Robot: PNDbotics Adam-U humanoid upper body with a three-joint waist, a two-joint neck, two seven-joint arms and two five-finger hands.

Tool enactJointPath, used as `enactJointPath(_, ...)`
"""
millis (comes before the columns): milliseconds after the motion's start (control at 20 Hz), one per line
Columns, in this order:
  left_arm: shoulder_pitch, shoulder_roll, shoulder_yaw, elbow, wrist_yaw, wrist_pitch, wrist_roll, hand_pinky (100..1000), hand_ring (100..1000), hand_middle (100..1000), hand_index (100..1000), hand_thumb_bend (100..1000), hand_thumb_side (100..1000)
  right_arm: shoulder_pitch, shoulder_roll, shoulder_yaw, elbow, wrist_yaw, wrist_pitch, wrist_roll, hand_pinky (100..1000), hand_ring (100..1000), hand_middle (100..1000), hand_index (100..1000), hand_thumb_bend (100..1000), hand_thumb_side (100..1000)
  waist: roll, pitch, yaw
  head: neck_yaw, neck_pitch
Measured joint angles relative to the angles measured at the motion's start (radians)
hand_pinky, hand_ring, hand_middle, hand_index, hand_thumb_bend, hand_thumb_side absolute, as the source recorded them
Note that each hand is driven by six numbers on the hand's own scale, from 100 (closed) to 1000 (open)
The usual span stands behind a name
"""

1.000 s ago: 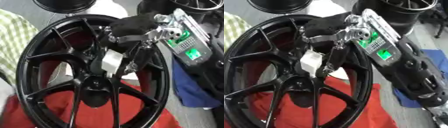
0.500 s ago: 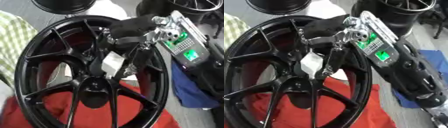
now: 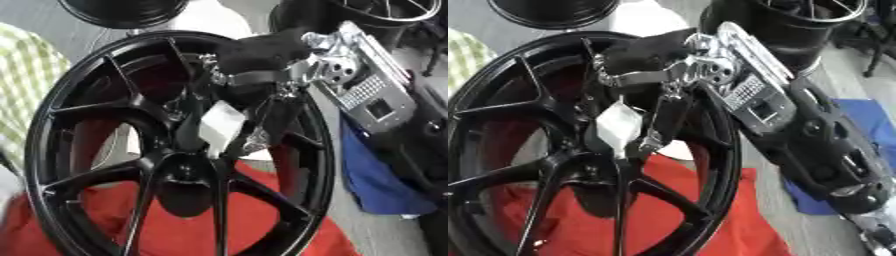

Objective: Pull the pin out of the wheel hub.

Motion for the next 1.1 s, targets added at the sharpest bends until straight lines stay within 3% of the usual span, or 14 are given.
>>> enactJointPath(500,0.002,-0.008,0.000,0.004,0.000,0.000,0.000,573,586,535,676,100,904,-0.028,-0.030,-0.064,-0.041,-0.064,0.059,-0.068,787,520,269,455,357,100,-0.002,-0.023,-0.008,-0.005,0.001)
enactJointPath(550,0.002,-0.008,0.000,0.007,0.000,0.000,0.000,573,586,535,676,100,904,-0.033,-0.038,-0.076,-0.041,-0.078,0.069,-0.076,782,517,269,454,170,100,-0.003,-0.026,-0.010,-0.004,0.001)
enactJointPath(600,0.003,-0.008,0.000,0.007,0.000,0.000,0.001,574,586,535,676,100,904,-0.038,-0.047,-0.089,-0.041,-0.095,0.079,-0.086,777,514,263,452,354,100,-0.004,-0.028,-0.010,-0.004,0.001)
enactJointPath(900,0.011,-0.008,0.000,0.014,0.000,0.000,0.002,574,587,535,676,100,905,-0.068,-0.105,-0.179,-0.026,-0.195,0.133,-0.163,784,507,253,445,350,100,-0.005,-0.037,-0.016,0.005,0.005)
enactJointPath(1100,0.018,-0.008,0.000,0.019,0.000,-0.002,0.006,574,587,535,677,100,906,-0.046,-0.186,-0.254,-0.024,-0.219,0.149,-0.233,785,509,254,446,347,100,-0.009,-0.042,-0.030,0.010,0.005)
